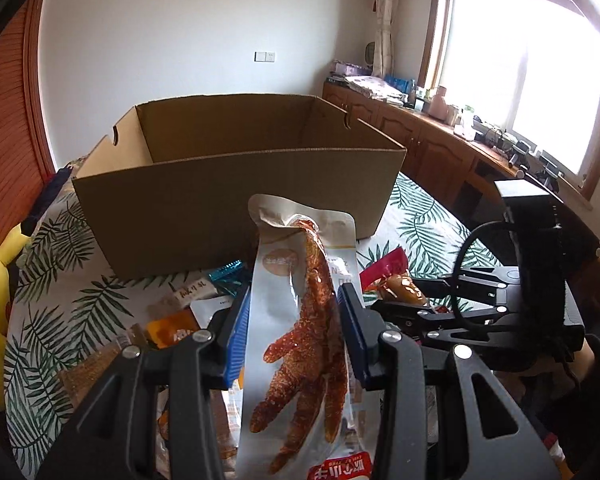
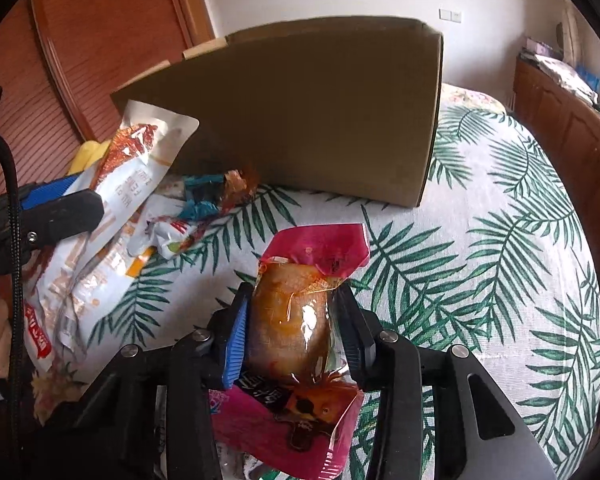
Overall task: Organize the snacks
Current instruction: 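Carry the chicken-feet bag and the pink pack over the cardboard box with both tools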
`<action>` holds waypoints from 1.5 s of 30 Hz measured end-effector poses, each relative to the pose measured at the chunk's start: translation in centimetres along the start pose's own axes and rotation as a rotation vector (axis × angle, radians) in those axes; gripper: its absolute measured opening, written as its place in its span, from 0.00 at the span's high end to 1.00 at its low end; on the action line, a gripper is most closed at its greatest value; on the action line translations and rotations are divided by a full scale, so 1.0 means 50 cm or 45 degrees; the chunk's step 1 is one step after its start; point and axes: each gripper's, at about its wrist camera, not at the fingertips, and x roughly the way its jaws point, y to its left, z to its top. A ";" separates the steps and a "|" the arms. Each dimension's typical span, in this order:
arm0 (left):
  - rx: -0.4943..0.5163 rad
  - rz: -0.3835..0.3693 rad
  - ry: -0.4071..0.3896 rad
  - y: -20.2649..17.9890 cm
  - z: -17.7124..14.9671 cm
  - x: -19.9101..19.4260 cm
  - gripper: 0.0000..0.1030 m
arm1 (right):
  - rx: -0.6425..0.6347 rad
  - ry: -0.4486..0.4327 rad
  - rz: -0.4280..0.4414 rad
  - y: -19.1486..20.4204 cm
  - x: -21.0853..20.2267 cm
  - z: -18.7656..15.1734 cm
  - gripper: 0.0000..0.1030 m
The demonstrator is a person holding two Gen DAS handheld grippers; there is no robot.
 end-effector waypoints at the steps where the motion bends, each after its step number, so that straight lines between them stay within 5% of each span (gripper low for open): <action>1: -0.002 0.000 -0.003 0.001 0.003 -0.003 0.60 | 0.002 -0.012 0.002 -0.001 -0.007 0.002 0.60; 26: -0.006 0.066 -0.130 0.051 0.118 -0.078 0.60 | -0.074 -0.192 -0.030 0.018 -0.131 0.125 0.60; 45: -0.043 0.111 -0.106 0.114 0.208 0.001 0.60 | -0.099 -0.222 -0.024 0.010 -0.108 0.235 0.60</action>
